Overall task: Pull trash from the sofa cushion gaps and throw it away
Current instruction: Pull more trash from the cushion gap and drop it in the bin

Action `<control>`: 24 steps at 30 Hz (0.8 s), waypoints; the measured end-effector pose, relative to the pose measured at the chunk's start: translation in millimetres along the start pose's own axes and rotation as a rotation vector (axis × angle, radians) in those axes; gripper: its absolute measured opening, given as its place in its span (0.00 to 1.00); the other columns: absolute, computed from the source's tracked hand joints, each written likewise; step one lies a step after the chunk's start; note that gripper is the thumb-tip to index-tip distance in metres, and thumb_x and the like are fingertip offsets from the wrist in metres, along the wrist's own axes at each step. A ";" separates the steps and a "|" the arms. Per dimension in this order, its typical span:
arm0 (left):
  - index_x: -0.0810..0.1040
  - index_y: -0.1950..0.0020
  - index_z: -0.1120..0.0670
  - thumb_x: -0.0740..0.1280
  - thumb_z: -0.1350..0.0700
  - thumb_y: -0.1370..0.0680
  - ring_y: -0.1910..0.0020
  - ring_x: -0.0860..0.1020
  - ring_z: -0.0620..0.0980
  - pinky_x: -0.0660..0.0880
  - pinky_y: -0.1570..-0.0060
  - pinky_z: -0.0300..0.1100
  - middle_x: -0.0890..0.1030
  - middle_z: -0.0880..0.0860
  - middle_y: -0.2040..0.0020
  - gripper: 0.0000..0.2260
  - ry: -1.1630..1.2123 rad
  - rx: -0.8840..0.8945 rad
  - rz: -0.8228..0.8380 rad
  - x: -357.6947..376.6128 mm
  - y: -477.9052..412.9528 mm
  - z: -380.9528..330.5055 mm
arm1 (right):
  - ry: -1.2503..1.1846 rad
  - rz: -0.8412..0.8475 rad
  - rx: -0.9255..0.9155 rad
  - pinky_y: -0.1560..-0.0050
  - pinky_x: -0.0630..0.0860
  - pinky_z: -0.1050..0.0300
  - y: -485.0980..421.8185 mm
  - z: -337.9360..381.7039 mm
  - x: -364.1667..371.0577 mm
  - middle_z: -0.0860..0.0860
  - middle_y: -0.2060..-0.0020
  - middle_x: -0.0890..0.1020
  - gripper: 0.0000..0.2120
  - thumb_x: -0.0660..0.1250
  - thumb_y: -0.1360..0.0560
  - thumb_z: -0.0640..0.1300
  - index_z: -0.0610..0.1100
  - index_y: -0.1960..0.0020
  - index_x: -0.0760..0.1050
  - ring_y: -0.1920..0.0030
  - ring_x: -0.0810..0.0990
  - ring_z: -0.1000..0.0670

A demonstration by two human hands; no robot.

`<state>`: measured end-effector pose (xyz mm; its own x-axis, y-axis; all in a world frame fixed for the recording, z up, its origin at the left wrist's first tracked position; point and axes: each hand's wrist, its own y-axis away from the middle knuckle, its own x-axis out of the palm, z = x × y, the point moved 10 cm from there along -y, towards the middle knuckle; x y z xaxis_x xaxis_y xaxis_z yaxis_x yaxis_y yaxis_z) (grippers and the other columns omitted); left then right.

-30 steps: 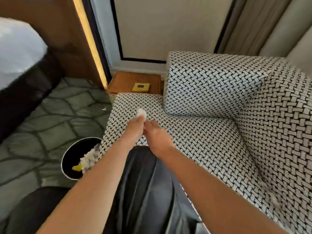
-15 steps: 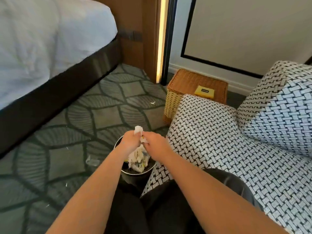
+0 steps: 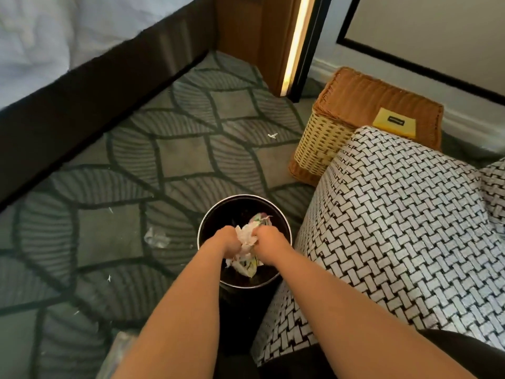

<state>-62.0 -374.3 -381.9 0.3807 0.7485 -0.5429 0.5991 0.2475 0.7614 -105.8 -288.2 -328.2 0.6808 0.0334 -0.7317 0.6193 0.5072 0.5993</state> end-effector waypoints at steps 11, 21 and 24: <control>0.69 0.32 0.60 0.60 0.58 0.22 0.34 0.70 0.58 0.68 0.36 0.48 0.70 0.59 0.32 0.19 -0.387 -0.122 0.133 34.4 -21.7 18.2 | 0.035 0.156 0.180 0.47 0.72 0.52 -14.0 -21.0 32.8 0.43 0.41 0.75 0.15 0.64 0.27 0.38 0.40 0.40 0.73 0.41 0.74 0.42; 0.65 0.31 0.55 0.60 0.54 0.22 0.34 0.68 0.58 0.67 0.36 0.48 0.67 0.58 0.32 0.19 -0.419 -0.053 0.082 31.4 -29.6 12.6 | 0.062 0.067 0.185 0.52 0.70 0.53 0.3 -23.0 8.7 0.43 0.42 0.75 0.14 0.61 0.25 0.36 0.41 0.40 0.71 0.42 0.75 0.42; 0.65 0.32 0.56 0.61 0.54 0.23 0.37 0.70 0.57 0.69 0.38 0.49 0.69 0.58 0.34 0.19 -0.384 -0.032 -0.002 16.2 -19.5 11.4 | 0.080 0.057 0.151 0.51 0.70 0.53 9.1 -19.3 2.0 0.44 0.41 0.74 0.15 0.59 0.24 0.37 0.41 0.38 0.70 0.41 0.74 0.42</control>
<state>-59.5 -373.9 -409.5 0.6195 0.4647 -0.6327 0.5799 0.2724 0.7678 -106.4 -266.9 -330.5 0.6865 0.1300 -0.7154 0.6368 0.3675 0.6778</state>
